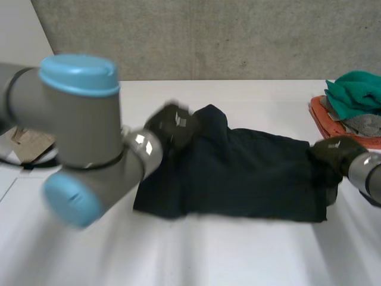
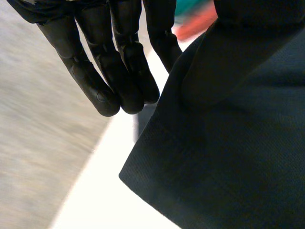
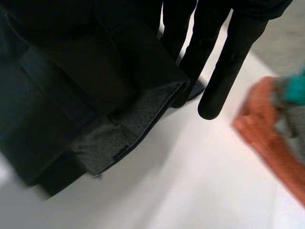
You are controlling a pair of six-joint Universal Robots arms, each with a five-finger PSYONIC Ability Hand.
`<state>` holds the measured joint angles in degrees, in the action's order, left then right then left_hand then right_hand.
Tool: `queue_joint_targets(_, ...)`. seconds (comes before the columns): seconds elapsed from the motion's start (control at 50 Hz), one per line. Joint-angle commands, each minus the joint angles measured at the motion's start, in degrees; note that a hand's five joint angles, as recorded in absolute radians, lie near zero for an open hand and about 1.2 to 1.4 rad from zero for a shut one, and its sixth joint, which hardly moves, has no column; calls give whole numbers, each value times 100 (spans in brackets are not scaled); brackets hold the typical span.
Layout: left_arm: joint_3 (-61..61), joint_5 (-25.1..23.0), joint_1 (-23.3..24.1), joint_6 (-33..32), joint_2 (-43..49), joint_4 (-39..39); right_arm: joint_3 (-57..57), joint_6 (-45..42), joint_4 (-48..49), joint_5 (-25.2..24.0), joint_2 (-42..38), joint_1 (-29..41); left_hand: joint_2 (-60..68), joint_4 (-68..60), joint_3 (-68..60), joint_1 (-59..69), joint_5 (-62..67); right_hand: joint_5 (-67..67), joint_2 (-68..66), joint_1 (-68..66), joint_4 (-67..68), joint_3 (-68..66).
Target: Fold the laundry.
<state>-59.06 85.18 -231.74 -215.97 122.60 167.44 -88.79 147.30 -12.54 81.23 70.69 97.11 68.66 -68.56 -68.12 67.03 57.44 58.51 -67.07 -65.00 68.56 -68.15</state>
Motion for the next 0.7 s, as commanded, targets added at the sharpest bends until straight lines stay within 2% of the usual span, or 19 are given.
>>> queue_joint_targets(0.02,2660,473,-20,-60,1721,527,828,291,1025,858,-801,53,1134,-1144,-1188,1297,1256,1149,-1293,-1500,1144,-1185)
queue_joint_targets(0.04,3229,473,-29,-77,2106,466,1029,282,1260,998,-1020,79,1134,-1144,-1188,1297,1256,1149,-1293,-1500,1144,-1185)
queue_joint_targets(0.16,4823,368,-20,-104,3295,421,1619,124,2123,1316,-1759,220,1134,-1144,-1188,1297,1256,1149,-1293,-1500,1144,-1185)
queue_joint_targets(0.18,5147,333,-46,-86,3566,465,1759,28,2350,1377,-1943,255,1134,-1144,-1188,1297,1256,614,-758,-965,609,-649)
queue_joint_targets(0.2,5281,307,-55,-69,3682,491,1821,-25,2448,1378,-2032,273,1134,-1144,-1188,1297,1256,-1274,1129,922,-1278,1238)
queue_joint_targets(0.22,5395,272,-46,-60,3796,527,1900,-87,2536,1413,-2120,299,-279,269,226,-116,-158,-3257,3113,2906,-3262,3222)
queue_joint_targets(0.24,5484,228,-38,-42,3876,570,1962,-157,2607,1439,-2216,325,-2475,2465,2422,-2312,-2354,-4709,4565,4358,-4714,4674)
queue_joint_targets(0.26,5572,140,-3,10,3946,649,2067,-288,2747,1500,-2382,395,-5866,5856,5812,-5703,-5744,-5851,5707,5500,-5856,5815)
queue_joint_targets(0.38,5160,-1,103,300,3710,931,2094,-413,2994,1624,-2472,484,-5866,5856,5812,-5703,-5744,-5851,5707,5500,-5856,5815)
queue_joint_targets(0.54,3816,8,68,503,2788,1388,1506,281,2582,1519,-1541,466,-5866,5856,5812,-5703,-5744,-5851,5707,5500,-5856,5815)
queue_joint_targets(0.7,2471,-106,-46,977,1733,1599,724,730,1580,702,-530,344,-5866,5856,5812,-5703,-5744,-5851,5707,5500,-5856,5815)
